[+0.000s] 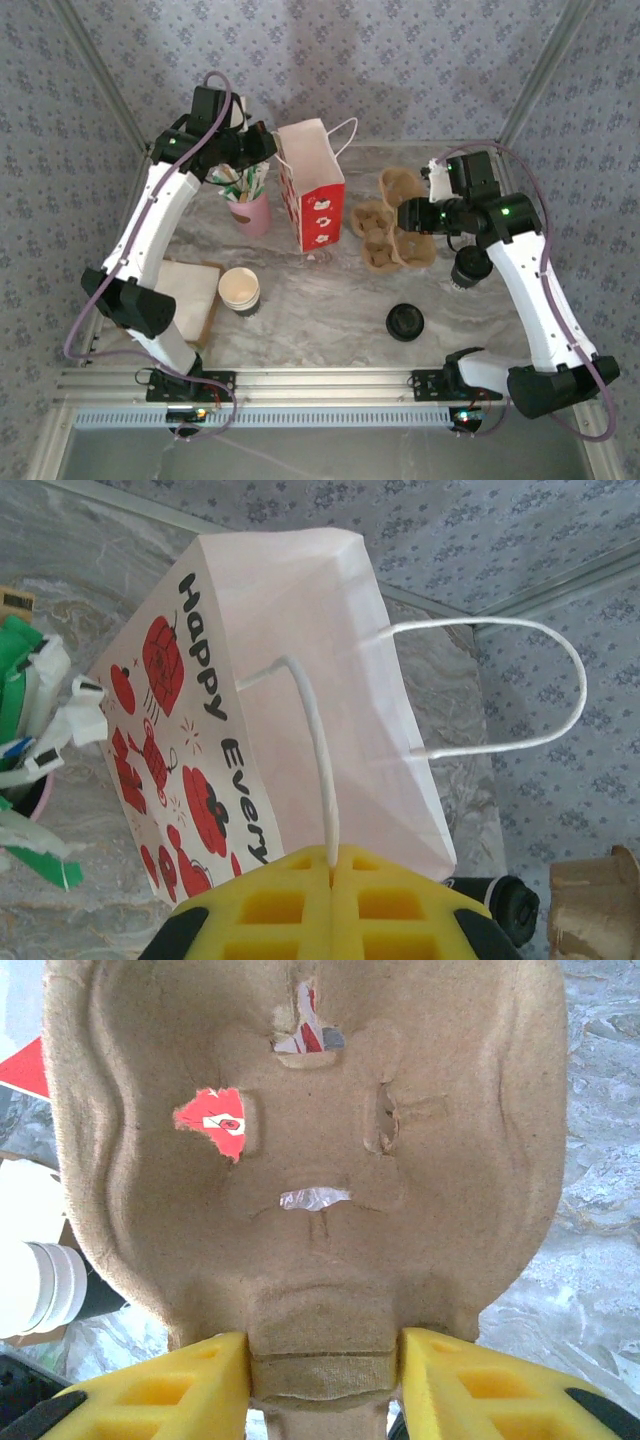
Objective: Pack the takeout coffee
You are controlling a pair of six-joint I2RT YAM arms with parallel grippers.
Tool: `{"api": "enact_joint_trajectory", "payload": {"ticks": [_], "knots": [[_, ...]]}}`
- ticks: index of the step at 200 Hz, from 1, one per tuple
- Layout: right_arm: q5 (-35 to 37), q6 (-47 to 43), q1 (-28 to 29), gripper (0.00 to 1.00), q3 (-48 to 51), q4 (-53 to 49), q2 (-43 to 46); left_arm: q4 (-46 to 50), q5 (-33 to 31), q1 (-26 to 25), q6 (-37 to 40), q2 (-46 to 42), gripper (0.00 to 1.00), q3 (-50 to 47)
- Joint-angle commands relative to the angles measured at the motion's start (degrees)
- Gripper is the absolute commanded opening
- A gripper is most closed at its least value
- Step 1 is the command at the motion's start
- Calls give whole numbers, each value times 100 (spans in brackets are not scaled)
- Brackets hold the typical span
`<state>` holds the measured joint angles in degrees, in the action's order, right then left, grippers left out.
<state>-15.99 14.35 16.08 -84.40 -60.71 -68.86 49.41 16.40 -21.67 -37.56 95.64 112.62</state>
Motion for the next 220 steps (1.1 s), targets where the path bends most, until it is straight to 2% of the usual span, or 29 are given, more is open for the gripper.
{"api": "enact_joint_trajectory", "payload": {"ticks": [1,60,99,153,220], "knots": [[-163,111,-26,45,-240,-177,153,-168,222,-99,-133,-482,0,-56],[-185,173,16,45,-477,-303,255,-142,329,-271,-464,-1141,0,-383],[-244,260,75,45,-717,-461,362,-655,299,-522,-896,-1849,0,-1152],[-99,305,82,45,-1267,-966,471,-1692,-251,-1102,-1617,-2750,0,-2392],[-25,291,65,45,-2340,-1526,326,-2564,-1085,-2158,-2104,-3149,0,-3183]]}}
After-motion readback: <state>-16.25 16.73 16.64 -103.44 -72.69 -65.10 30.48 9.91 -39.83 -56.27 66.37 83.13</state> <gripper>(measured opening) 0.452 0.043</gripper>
